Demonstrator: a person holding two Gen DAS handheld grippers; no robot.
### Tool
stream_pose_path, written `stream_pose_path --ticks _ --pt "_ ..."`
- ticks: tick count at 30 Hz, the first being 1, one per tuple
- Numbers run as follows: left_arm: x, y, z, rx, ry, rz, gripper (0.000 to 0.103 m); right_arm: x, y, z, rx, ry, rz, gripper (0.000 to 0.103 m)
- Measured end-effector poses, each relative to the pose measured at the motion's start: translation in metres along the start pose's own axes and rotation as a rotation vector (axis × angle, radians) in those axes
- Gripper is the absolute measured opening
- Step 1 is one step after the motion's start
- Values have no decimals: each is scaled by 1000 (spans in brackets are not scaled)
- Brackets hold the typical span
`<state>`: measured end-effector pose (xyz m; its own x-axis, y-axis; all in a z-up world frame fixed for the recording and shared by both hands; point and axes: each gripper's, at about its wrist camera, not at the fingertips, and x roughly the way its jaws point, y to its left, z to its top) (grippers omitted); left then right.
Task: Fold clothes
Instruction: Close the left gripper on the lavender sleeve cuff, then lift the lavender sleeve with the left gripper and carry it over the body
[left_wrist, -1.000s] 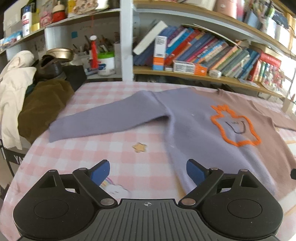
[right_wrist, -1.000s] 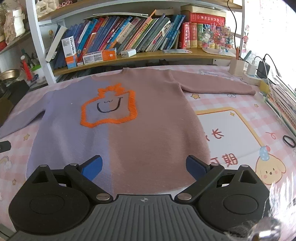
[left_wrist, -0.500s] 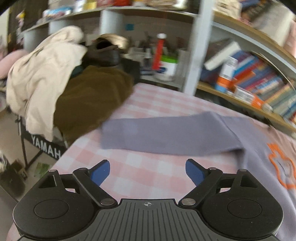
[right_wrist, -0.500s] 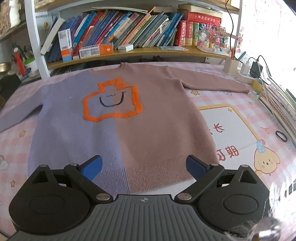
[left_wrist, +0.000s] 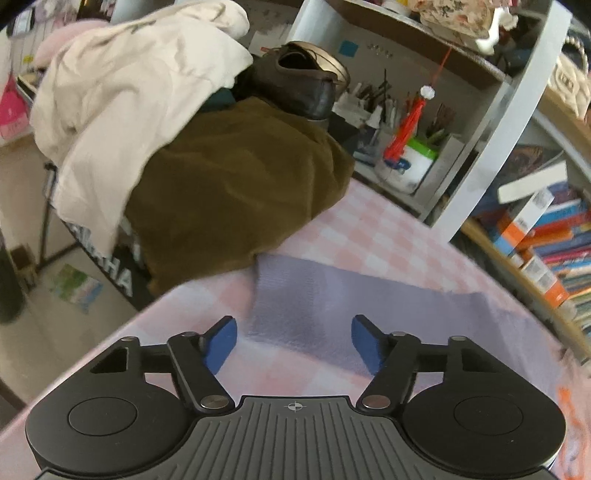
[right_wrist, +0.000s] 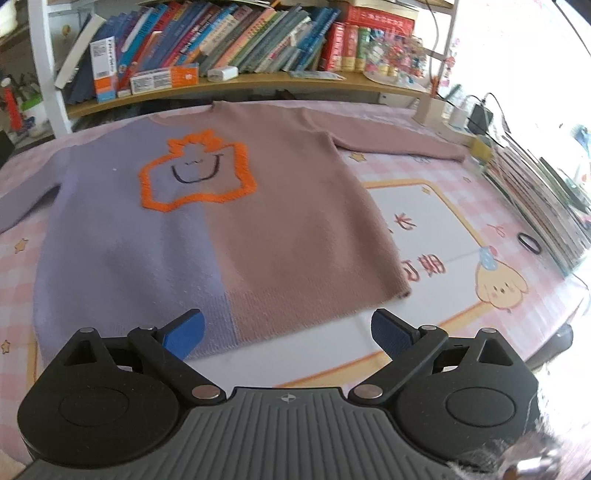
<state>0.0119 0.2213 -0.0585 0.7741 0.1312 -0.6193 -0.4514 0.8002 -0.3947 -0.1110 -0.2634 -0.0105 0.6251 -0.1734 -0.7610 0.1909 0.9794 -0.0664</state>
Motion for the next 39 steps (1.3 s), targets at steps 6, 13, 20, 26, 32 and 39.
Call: stream_pose_path --ticks 6,13,20,26,32,39 --pt "12 -15 -2 -60 23 -102 66 0 -3 -2 14 16 -26 97" --pt "27 -26 -2 -107 54 -115 32 -1 -4 0 17 14 -38 97" --pt "33 -20 4 -169 61 -29 4 2 -5 5 20 7 -41 97" --pt "29 -22 7 -163 34 -31 4 5 -6 11 13 -17 -24 97" --pt "12 -37 11 -135 -27 -55 4 13 -8 18 -19 -31 20 97" --pt "-18 -75 13 -95 -128 -88 4 31 -24 34 -67 -60 105 97"
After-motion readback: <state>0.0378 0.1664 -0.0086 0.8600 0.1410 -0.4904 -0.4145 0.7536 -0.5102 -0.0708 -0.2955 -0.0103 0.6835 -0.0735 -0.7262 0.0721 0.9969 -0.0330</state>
